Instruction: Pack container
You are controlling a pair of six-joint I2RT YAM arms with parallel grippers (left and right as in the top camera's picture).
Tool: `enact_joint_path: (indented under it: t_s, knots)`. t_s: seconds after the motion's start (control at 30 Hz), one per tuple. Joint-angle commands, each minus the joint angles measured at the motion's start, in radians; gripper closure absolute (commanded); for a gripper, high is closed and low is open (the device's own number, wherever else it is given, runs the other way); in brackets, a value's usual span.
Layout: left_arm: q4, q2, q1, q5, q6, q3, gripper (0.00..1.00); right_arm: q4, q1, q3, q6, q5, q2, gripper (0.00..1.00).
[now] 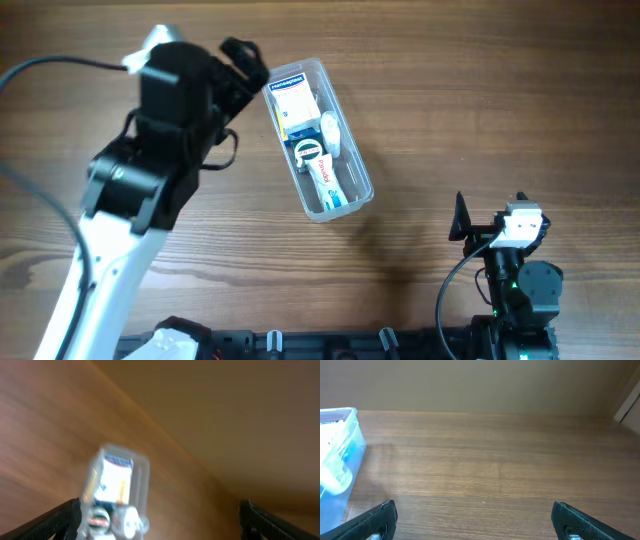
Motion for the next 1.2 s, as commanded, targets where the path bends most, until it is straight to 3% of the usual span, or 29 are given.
enact_joint_path:
  t_s: [0.0,0.17,0.33,0.53,0.9,1.17]
  knots:
    - [0.000,-0.052,0.008,-0.197,0.192,-0.003,0.00,0.004,-0.006,-0.005,0.016,0.019,-0.011,0.00]
    - [0.068,-0.138,0.069,-0.200,0.284,-0.103,0.00,0.004,-0.006,-0.005,0.016,0.020,-0.011,0.00]
    - [0.286,-0.291,0.174,-0.116,0.291,-0.390,0.00,0.004,-0.006,-0.005,0.015,0.019,-0.011,0.00]
    - [0.499,-0.511,0.272,0.005,0.394,-0.730,0.00,0.004,-0.006,-0.005,0.016,0.020,-0.011,0.00]
    - [0.447,-0.887,0.298,-0.033,0.468,-1.036,0.00,0.004,-0.006,-0.005,0.016,0.020,-0.011,0.00]
    - [0.343,-1.037,0.298,-0.064,0.469,-1.143,0.00,0.004,-0.006,-0.005,0.016,0.020,-0.011,0.00]
